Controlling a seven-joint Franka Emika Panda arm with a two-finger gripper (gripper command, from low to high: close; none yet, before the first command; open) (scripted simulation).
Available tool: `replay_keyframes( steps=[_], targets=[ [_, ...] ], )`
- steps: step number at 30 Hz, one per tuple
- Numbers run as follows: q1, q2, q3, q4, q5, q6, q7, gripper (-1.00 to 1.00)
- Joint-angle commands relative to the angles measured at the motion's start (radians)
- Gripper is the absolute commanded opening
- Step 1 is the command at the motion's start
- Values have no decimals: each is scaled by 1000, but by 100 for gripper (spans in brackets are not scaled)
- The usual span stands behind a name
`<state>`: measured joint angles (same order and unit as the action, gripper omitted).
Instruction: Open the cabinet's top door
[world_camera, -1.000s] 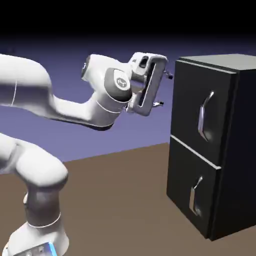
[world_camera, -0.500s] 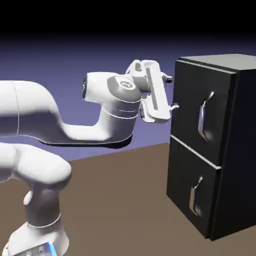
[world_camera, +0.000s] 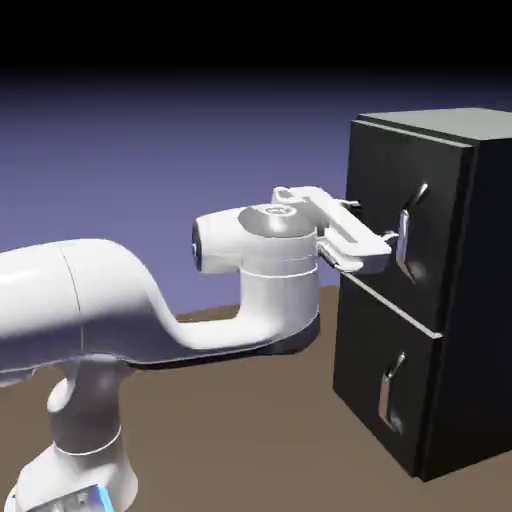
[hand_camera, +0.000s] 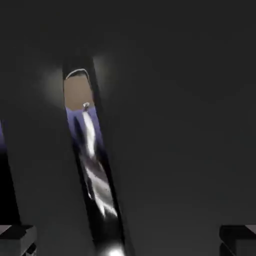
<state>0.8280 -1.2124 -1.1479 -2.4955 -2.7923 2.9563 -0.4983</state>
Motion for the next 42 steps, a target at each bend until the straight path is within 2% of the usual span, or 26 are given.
replay_keyframes(
  steps=[1, 8, 9, 17, 25, 33, 42],
  targets=[
    [13, -10, -18, 5, -44, -1, -19, 0],
    [198, 20, -99, 123, -105, -57, -34, 0],
    [198, 20, -99, 123, -105, -57, -34, -100],
    [-55, 173, 97, -60, -105, -216, 208, -100],
    [-344, 338, 379, -153, -95, -265, 487, -100],
    [-549, 268, 639, -324, 251, -416, 341, -100],
    [-628, 173, 905, -451, 642, -608, 203, -100]
  ],
)
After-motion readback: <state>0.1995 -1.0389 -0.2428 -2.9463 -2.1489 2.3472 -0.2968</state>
